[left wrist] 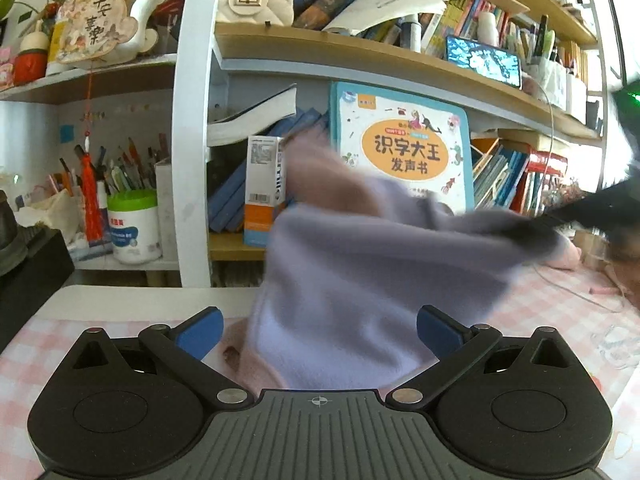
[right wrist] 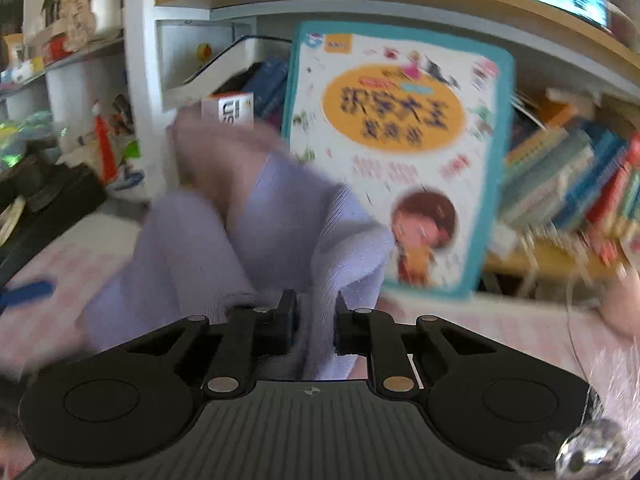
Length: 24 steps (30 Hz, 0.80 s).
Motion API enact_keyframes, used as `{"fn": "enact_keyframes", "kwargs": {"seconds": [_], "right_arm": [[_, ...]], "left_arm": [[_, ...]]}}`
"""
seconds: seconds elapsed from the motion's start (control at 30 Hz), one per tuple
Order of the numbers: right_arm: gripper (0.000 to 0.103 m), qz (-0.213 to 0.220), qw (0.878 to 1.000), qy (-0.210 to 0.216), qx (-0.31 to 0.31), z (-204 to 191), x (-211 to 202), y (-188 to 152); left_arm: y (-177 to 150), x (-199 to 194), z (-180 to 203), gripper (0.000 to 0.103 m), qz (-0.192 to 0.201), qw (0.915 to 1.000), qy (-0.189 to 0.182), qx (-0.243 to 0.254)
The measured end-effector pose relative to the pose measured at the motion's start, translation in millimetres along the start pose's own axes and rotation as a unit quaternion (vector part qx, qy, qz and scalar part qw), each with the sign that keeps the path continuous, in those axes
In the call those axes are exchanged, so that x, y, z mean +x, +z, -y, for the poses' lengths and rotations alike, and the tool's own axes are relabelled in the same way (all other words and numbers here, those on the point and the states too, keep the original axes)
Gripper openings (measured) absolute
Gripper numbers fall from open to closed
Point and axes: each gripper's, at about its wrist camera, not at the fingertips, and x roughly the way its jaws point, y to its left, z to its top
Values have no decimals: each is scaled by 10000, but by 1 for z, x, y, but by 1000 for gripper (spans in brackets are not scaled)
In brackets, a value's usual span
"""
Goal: Fold clothes
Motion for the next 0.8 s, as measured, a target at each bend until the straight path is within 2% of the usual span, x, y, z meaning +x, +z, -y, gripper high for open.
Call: {"fn": "enact_keyframes", "kwargs": {"seconds": [0.2, 0.33, 0.6, 0.8], "right_arm": [[10, -708, 9973, 171, 72, 1, -57, -80], [6, -967, 9939, 501, 178, -14, -84, -113], [6, -1405, 9813, 1307, 150, -52, -98, -129], [6, -1426, 9698, 1979, -20, -89, -75, -119]], "left_arm": [[-4, 0, 11, 103, -141, 9993, -322, 122], [-9, -3, 17, 103, -259, 9978, -566, 215], [-14, -19, 5, 103, -407, 9954, -864, 76], [0, -45, -9, 103, 118, 9949, -995, -147]]}}
